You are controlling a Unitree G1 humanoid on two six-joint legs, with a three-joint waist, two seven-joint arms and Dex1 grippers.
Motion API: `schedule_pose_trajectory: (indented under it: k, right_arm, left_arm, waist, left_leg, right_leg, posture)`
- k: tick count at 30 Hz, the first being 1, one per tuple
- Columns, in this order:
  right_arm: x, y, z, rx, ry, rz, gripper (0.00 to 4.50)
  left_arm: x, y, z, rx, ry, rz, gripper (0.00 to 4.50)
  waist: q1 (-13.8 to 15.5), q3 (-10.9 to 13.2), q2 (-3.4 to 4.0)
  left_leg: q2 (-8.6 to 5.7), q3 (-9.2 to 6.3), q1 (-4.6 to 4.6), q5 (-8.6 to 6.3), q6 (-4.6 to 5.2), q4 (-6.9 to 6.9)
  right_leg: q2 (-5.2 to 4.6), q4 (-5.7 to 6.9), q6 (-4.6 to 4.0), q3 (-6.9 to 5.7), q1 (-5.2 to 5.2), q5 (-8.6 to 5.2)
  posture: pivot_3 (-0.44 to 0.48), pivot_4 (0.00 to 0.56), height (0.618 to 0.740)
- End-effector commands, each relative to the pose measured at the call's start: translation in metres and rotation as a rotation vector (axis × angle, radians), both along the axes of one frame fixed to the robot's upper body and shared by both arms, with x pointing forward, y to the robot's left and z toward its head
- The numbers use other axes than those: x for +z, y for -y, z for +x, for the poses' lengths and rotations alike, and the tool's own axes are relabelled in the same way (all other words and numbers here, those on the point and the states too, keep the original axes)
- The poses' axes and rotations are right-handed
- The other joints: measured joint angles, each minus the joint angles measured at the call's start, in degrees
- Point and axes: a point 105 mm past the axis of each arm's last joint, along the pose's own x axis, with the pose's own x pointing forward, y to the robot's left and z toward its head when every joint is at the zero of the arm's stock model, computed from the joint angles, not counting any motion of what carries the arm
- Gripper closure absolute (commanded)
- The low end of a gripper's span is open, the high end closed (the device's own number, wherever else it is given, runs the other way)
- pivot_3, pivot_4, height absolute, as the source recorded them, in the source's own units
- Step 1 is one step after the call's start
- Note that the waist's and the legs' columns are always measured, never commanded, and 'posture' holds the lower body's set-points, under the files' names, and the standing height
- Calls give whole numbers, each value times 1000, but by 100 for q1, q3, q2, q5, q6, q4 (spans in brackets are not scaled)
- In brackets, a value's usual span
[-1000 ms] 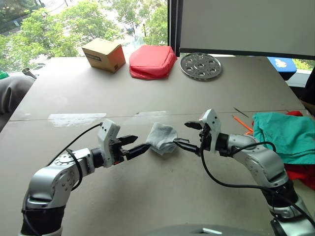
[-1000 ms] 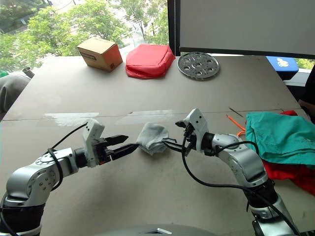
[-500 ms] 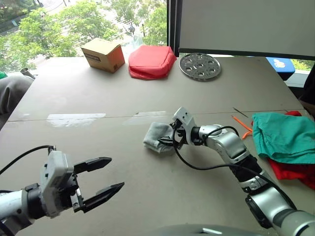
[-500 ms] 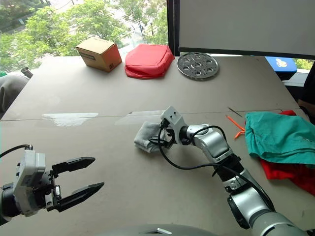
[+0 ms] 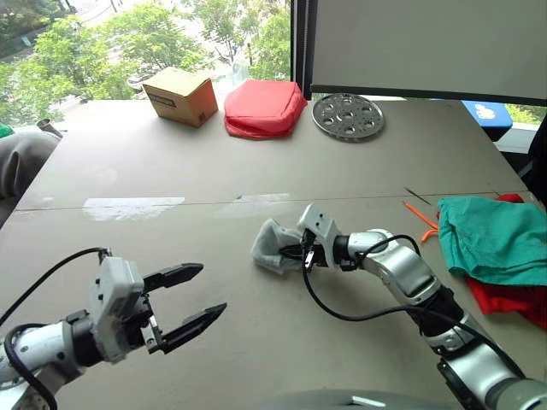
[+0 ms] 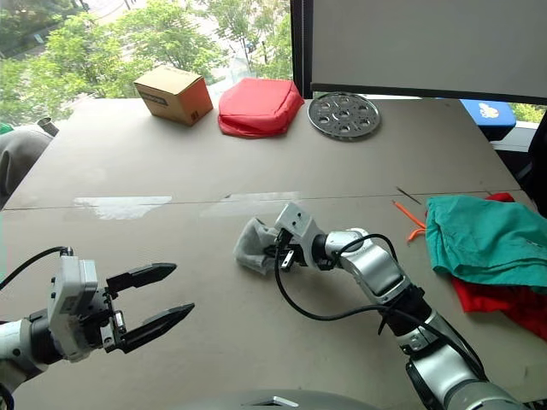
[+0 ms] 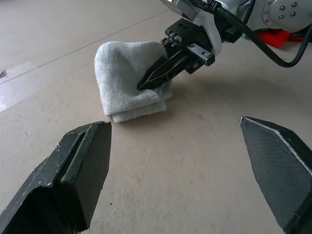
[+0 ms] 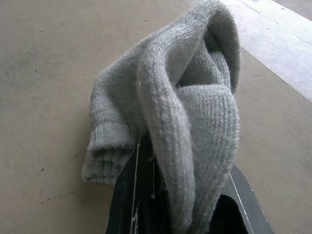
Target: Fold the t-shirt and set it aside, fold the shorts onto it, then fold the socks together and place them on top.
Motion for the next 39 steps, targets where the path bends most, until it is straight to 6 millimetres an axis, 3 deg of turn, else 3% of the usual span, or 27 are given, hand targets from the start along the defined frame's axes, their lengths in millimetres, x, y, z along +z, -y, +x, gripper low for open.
schedule_pose_trajectory:
  k: [1, 5, 8, 14, 20, 27, 31, 36, 39]
  right_arm:
    - [20, 28, 0, -110, -13, 138, 4483]
    - [62, 86, 4, -395, 20, 322, 4486]
    - [80, 129, 6, -617, 34, 389, 4486]
    - [120, 250, -6, -1257, 131, 596, 4486]
    - [115, 310, -8, -1534, 74, 666, 4486]
    - [58, 343, -16, -1699, -129, 628, 4486]
    - [38, 354, -22, -1716, -200, 695, 2668]
    - [41, 343, -35, -1656, -197, 626, 53]
    - [51, 340, -55, -1621, -137, 601, 53]
  left_arm:
    - [7, 17, 5, -84, 20, -43, 0]
    - [16, 51, 16, -208, 47, -138, 0]
    - [21, 70, 24, -275, 67, -190, 0]
    - [41, 117, 52, -435, 128, -335, 0]
    - [48, 139, 62, -507, 155, -335, 0]
    - [57, 146, 65, -520, 214, -317, 0]
    - [56, 148, 68, -494, 221, -301, 0]
    - [45, 146, 70, -482, 210, -230, 0]
    - [42, 146, 74, -463, 199, -224, 0]
  waist:
    - [32, 1, -1]
    - [128, 10, 9]
    - [111, 9, 7]
    - [136, 9, 7]
    - [64, 9, 8]
    - [101, 8, 8]
    - [105, 8, 9]
    - [117, 8, 9]
    - [135, 8, 9]
  left_leg:
    - [-1, -4, -5, 0, 0, 0]
    - [-2, -5, -9, 0, 0, 0]
    - [-4, 4, -6, 0, 0, 1]
    - [-12, 4, -9, 2, 2, -1]
    - [-10, 14, 2, 1, 4, -4]
    - [-11, 18, -3, 2, 6, -4]
    - [-12, 16, -2, 3, 7, -4]
    - [-10, 8, -2, 3, 7, -4]
    - [-11, 4, -6, 3, 7, -4]
  right_leg:
    - [0, -1, -1, 0, -1, 0]
    - [0, -1, -1, 0, -1, 1]
    - [1, -2, 1, 2, -1, 1]
    - [12, -1, -1, 2, 6, 2]
    - [23, -5, -2, 23, 14, 2]
    - [29, -6, -2, 31, 14, 2]
    - [32, -8, 0, 40, 17, 1]
    - [48, -9, 1, 64, 17, 0]
    - [50, -12, 2, 65, 17, -1]
  posture:
    - [0, 150, 739]
    - [0, 150, 739]
    - [0, 150, 739]
    - [0, 150, 739]
    - [0, 150, 739]
    - [0, 150, 739]
    - [0, 150, 739]
    - [0, 150, 739]
    - [0, 150, 739]
